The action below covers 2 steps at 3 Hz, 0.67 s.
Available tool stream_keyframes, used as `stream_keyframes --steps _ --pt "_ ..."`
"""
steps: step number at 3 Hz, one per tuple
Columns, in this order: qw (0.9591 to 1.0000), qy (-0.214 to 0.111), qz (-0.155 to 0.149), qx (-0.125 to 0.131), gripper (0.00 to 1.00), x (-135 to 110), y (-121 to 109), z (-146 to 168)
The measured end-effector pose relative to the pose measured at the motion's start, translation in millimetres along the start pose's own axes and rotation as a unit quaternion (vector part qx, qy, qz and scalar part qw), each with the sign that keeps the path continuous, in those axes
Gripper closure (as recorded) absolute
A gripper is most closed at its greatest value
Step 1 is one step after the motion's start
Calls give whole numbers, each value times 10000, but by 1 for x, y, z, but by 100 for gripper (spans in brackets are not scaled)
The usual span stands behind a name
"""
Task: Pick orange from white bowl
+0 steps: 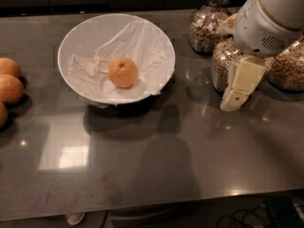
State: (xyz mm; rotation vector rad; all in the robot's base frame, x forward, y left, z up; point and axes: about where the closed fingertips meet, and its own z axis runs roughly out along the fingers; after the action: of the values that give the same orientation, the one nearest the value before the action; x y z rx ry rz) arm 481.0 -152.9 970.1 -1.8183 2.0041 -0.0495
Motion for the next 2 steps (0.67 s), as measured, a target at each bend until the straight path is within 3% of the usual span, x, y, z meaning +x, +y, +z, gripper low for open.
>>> stream_keyframes --steps 1,2 --pt "9984 -352 -425 88 0 -39 -17 19" --pt "9984 -355 -426 88 0 -39 -17 19"
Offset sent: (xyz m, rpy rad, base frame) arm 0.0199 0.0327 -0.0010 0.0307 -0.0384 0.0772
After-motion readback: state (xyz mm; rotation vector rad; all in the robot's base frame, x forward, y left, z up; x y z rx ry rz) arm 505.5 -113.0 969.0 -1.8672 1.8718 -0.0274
